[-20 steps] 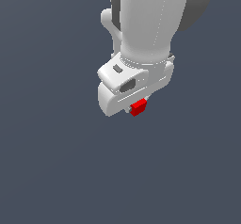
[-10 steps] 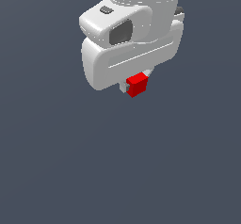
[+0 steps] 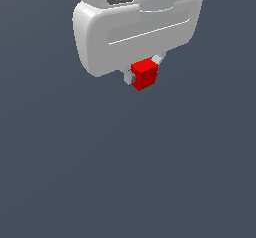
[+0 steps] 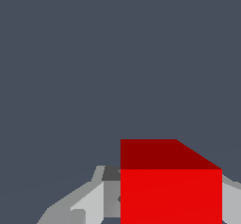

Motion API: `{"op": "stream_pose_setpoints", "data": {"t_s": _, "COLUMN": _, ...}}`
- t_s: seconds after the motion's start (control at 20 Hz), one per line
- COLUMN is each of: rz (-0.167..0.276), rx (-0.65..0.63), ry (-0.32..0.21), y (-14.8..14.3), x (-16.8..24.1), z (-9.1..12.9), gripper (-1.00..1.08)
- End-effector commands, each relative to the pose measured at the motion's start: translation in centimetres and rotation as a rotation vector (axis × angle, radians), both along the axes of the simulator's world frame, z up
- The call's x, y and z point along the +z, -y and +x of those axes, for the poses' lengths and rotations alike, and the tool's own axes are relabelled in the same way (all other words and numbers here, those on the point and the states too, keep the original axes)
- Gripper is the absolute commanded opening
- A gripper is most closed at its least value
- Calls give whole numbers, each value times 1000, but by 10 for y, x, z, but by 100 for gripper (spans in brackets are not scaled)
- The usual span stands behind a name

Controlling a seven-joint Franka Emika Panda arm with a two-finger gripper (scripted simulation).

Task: Pick up the red cube and move it to a goal position.

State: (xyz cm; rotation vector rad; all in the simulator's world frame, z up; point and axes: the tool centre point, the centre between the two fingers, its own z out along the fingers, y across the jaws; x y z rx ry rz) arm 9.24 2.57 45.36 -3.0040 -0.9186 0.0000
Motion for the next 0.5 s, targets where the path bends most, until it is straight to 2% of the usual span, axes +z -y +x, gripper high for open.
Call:
{"op": "stream_pose_setpoints", "data": {"t_s": 0.0, "rz": 0, "rx": 0, "ry": 0, "y": 1, "x": 5, "z": 0, "gripper": -100}}
{"op": "stream_pose_setpoints", "data": {"t_s": 0.45, "rz": 0, "rx": 0, "ry": 0, "y": 1, "x": 11, "z": 1, "gripper": -100}}
